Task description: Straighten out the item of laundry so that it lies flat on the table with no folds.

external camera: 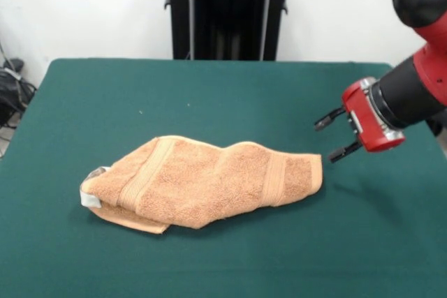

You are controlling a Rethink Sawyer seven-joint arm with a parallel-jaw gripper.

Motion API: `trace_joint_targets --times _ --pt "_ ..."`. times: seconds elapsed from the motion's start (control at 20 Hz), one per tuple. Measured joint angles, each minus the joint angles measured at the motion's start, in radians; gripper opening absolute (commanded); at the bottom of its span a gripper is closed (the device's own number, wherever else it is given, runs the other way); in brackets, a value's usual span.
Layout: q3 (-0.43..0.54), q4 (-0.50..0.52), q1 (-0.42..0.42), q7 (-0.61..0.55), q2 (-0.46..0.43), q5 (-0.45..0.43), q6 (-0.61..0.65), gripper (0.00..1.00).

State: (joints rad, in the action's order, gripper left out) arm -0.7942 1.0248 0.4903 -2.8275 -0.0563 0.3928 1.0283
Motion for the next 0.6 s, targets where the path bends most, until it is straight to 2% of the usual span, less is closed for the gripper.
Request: trace_joint_targets --times 0.6 --pt "0.0 -0.001 -0.007 -0.001 -0.024 0.0 0.0 1.0"
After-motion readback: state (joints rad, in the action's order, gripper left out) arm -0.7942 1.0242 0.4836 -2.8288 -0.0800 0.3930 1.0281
